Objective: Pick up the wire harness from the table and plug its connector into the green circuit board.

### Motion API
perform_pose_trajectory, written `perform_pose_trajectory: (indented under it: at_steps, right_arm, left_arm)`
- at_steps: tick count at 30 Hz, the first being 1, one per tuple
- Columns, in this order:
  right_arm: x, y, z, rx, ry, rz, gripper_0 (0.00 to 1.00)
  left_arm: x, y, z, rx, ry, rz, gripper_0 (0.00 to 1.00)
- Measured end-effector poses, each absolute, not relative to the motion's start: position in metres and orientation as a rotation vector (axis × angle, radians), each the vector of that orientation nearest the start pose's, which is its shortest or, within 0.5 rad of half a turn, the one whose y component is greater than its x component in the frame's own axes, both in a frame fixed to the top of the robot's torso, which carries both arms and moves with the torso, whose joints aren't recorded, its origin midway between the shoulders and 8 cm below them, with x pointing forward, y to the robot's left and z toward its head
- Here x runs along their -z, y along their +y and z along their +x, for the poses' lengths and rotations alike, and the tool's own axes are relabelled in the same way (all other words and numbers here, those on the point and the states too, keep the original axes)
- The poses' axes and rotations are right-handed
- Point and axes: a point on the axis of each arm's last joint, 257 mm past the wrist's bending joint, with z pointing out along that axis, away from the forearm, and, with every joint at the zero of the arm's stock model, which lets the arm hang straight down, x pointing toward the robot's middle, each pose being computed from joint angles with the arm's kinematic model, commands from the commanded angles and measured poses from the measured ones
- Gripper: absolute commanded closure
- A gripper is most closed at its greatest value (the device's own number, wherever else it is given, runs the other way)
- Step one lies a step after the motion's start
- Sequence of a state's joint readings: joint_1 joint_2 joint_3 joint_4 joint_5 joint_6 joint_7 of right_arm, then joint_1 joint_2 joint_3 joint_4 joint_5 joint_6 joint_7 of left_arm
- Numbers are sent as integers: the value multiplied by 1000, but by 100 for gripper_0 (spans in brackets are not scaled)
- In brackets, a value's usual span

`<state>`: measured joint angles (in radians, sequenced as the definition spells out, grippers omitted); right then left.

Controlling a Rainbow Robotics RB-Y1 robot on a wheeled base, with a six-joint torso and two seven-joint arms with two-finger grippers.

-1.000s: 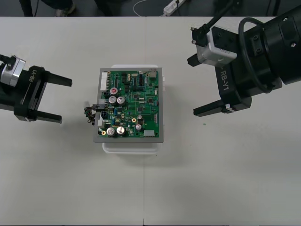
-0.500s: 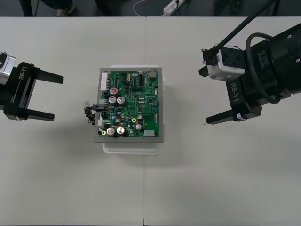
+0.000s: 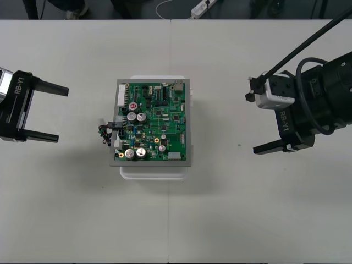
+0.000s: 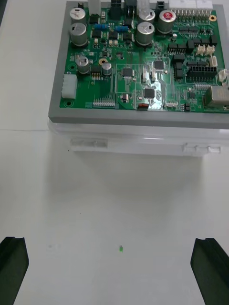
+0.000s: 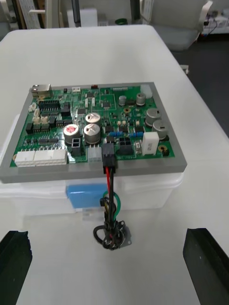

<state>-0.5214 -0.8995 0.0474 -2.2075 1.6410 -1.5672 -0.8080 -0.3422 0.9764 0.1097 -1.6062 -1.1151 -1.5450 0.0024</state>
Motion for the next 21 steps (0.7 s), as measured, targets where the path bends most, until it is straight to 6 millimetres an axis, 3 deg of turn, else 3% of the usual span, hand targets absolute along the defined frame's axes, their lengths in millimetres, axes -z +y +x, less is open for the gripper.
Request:
perform_pose_trajectory:
  at_steps: [5, 14, 17, 21]
  right_arm:
    - [85, -136, 362, -228, 1580, -1844, 0]
    - [100, -156, 363, -168, 1543, -1896, 0]
    - [103, -164, 365, -126, 1462, -1954, 0]
    - [108, -174, 366, -130, 1488, -1934, 0]
  left_arm:
    - [58, 225, 394, 473, 1185, 1665, 7]
    - [57, 222, 384, 407, 1161, 1710, 7]
    - [52, 223, 384, 419, 1184, 1673, 7]
    - [46, 219, 384, 500, 1274, 1583, 7]
